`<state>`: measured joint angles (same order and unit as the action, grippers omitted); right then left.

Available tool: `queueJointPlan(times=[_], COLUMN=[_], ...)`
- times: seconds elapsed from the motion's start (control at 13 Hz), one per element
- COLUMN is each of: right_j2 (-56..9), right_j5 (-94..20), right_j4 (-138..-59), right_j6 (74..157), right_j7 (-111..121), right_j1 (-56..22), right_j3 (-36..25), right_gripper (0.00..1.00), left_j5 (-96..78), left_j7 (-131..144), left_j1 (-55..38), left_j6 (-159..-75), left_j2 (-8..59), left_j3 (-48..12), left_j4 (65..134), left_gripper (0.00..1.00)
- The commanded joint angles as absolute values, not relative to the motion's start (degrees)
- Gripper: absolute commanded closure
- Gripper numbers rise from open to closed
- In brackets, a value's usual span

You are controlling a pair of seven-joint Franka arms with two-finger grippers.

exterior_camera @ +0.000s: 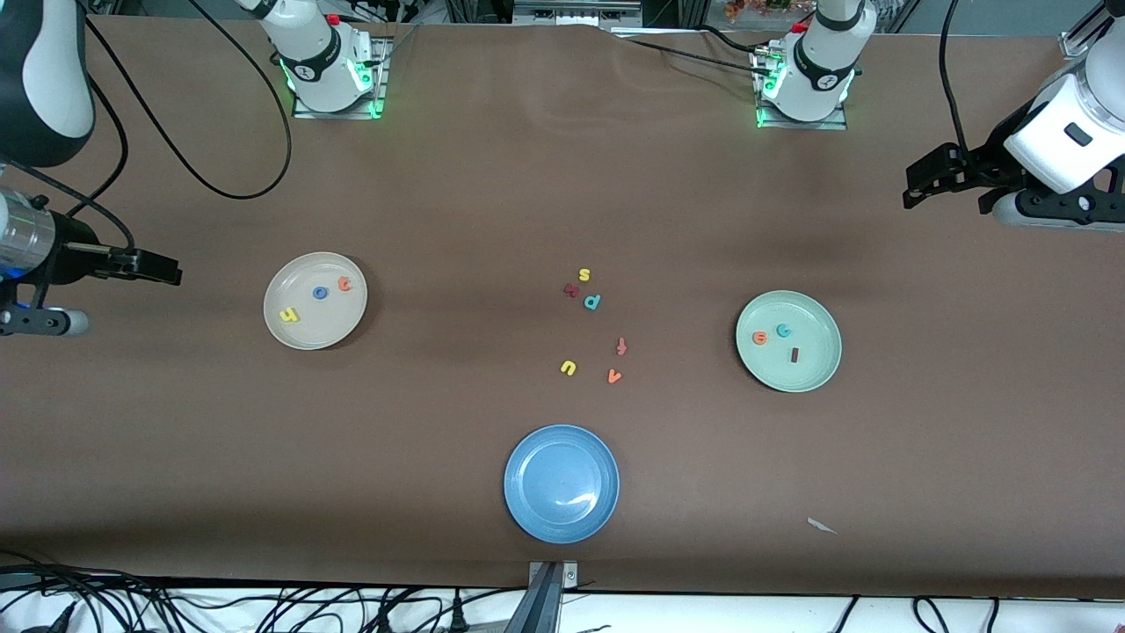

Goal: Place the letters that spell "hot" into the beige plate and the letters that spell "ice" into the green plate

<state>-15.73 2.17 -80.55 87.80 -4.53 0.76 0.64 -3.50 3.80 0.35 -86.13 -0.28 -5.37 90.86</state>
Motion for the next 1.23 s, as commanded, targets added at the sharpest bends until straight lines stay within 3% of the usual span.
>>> queueJointPlan(times=[0.0, 1.15], right_j2=[-11.2, -11.2], right_j5=[2.9, 3.0], right_j4=[-87.1, -87.0], right_j6=[91.1, 90.7], right_j7=[-4.0, -4.3], right_j1=[2.1, 1.5], right_j3=[2.6, 1.9], right_gripper=[0.01, 0.01], left_j5=[-4.4, -3.9], left_j7=[4.0, 4.1], left_j1=[0.1, 0.2], left_j6=[-86.7, -86.8], left_j2=[-1.1, -0.8], left_j3=[-5.2, -6.6], left_j4=[91.3, 91.1], left_gripper=[0.00, 0.00])
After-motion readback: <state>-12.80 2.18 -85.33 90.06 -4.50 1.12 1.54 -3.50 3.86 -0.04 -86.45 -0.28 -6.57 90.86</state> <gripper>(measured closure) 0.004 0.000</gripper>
